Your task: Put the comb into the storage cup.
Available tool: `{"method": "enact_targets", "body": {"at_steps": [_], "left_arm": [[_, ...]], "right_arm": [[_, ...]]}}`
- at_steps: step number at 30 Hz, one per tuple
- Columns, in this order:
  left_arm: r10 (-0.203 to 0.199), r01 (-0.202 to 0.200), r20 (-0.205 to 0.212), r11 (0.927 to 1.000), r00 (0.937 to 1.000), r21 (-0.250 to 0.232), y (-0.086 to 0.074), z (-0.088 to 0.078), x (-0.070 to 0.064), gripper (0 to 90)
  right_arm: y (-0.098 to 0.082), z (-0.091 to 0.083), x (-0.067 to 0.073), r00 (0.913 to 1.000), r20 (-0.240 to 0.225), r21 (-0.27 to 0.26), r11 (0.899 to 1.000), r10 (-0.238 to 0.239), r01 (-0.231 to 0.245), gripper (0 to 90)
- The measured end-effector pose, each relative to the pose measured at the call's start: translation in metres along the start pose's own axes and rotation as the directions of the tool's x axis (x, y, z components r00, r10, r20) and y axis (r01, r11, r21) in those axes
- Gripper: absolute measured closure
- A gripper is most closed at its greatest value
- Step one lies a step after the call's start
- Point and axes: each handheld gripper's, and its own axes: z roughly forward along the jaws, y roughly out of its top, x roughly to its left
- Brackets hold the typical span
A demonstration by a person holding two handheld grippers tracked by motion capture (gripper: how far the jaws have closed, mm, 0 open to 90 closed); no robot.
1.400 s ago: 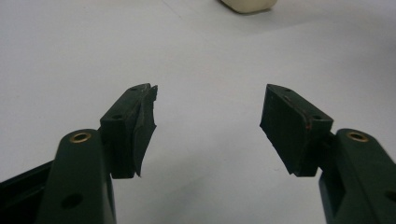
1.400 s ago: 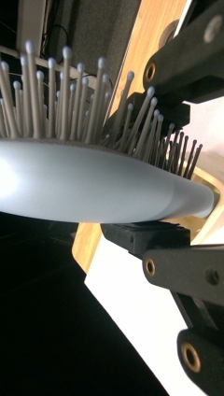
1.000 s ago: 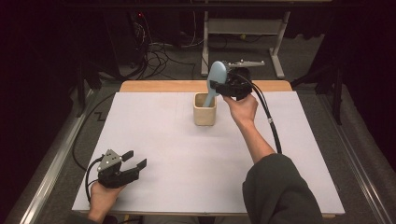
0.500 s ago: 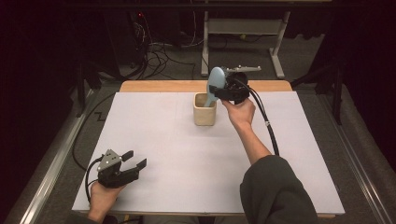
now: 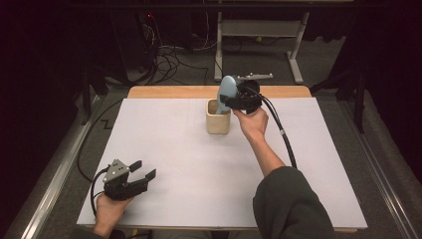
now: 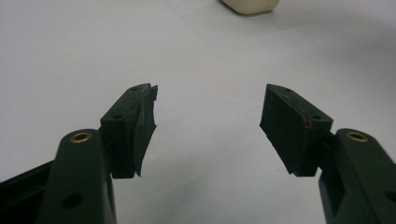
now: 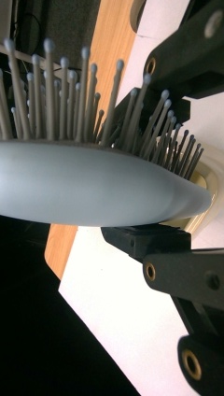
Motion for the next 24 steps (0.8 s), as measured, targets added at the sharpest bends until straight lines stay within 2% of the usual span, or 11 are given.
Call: {"method": "enact_targets", "body": {"at_steps": [11,24], "left_arm": [[-0.002,0.002,0.0,1.0,1.0,0.0,0.0,0.0002,0.0001,35.3],[-0.003,0.003,0.0,1.0,1.0,0.0,-0.0001,0.0001,0.0,35.3]], "right_arm": [[-0.0025,0.0044,-0.0002,1.0,0.003,0.025,1.0,0.001,-0.001,50.7],[-0.0019,0.0031,-0.0028,0.9999,0.01,0.014,1.0,0.012,-0.013,45.6]]}}
